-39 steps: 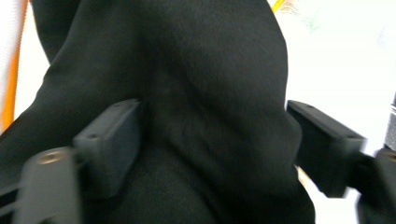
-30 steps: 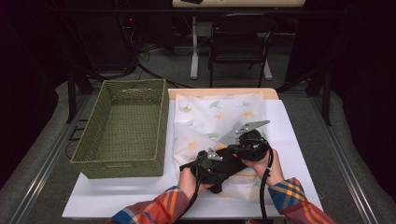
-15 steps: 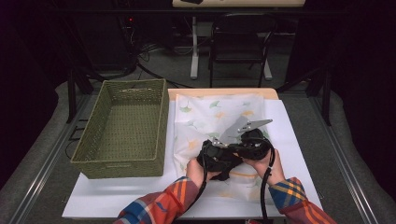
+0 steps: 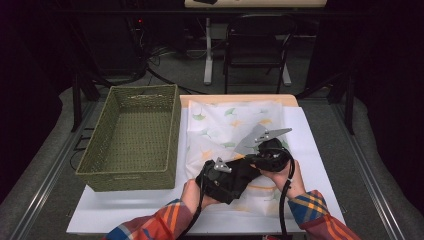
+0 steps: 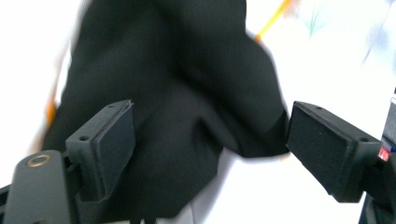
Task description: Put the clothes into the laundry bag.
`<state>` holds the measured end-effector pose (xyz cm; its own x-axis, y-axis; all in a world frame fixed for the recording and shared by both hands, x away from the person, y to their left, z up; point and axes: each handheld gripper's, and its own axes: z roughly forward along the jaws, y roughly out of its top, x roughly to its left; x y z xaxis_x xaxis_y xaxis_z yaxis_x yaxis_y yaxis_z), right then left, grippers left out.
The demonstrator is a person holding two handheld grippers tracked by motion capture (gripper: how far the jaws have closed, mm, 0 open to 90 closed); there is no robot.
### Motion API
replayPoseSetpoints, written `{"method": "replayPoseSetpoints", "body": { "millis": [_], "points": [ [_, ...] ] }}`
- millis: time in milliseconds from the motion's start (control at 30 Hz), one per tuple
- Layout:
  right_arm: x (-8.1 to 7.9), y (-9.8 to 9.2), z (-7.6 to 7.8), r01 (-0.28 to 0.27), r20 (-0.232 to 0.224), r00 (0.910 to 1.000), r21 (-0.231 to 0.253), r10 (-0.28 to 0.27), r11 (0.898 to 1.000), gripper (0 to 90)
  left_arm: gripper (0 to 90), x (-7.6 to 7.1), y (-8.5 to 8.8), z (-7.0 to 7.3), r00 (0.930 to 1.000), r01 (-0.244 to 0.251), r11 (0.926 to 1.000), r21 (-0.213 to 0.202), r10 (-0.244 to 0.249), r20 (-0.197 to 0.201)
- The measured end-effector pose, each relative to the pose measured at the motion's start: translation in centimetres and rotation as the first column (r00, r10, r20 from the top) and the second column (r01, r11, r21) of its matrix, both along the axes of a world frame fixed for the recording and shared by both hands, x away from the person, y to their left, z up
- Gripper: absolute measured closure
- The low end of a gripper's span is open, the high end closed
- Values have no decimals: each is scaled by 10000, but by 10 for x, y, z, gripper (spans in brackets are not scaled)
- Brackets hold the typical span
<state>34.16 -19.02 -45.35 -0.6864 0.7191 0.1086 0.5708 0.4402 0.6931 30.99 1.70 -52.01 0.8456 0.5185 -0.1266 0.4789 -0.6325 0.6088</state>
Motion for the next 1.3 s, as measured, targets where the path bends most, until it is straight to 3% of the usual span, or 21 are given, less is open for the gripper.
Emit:
{"method": "replayPoseSetpoints", "body": {
  "millis": [133,233,300,400,567,633,867,1000,1167,1300],
  "points": [
    [1,1,-1,-20,-52,10000,-37,20,10000,888,152,1,-4,-11,9998,-163,9995,259,166,-110],
    [1,2,-2,-6,-74,10000,7,6,10000,888,188,2,-13,-16,9993,-329,9990,291,323,207],
    [1,1,-2,9,-77,10000,11,-9,10000,888,315,4,-18,-19,9977,-447,9985,304,431,524],
    [1,1,-2,-41,-64,10000,16,42,10000,888,461,8,-23,-23,9959,-621,9978,249,603,679],
    [2,0,-2,-19,-134,9999,90,20,10000,889,732,16,-26,-21,9953,-815,9967,12,813,521],
    [1,1,-1,-3,-133,9999,134,5,9999,889,774,19,-28,-21,9953,-869,9962,-94,872,421],
    [0,0,3,-42,-40,10000,252,43,9997,889,793,37,-33,-13,9892,-1411,9882,-595,1432,313],
    [0,0,3,-9,-6,10000,338,9,9994,890,789,45,-37,-9,9848,-1640,9840,-693,1674,472],
    [1,-1,3,34,-19,10000,384,-34,9993,890,774,52,-45,-12,9733,-2148,9724,-913,2208,624],
    [1,-2,1,84,-156,9998,370,-78,9993,890,722,52,-42,-14,9782,-1972,9765,-866,2019,488]
  ]
}}
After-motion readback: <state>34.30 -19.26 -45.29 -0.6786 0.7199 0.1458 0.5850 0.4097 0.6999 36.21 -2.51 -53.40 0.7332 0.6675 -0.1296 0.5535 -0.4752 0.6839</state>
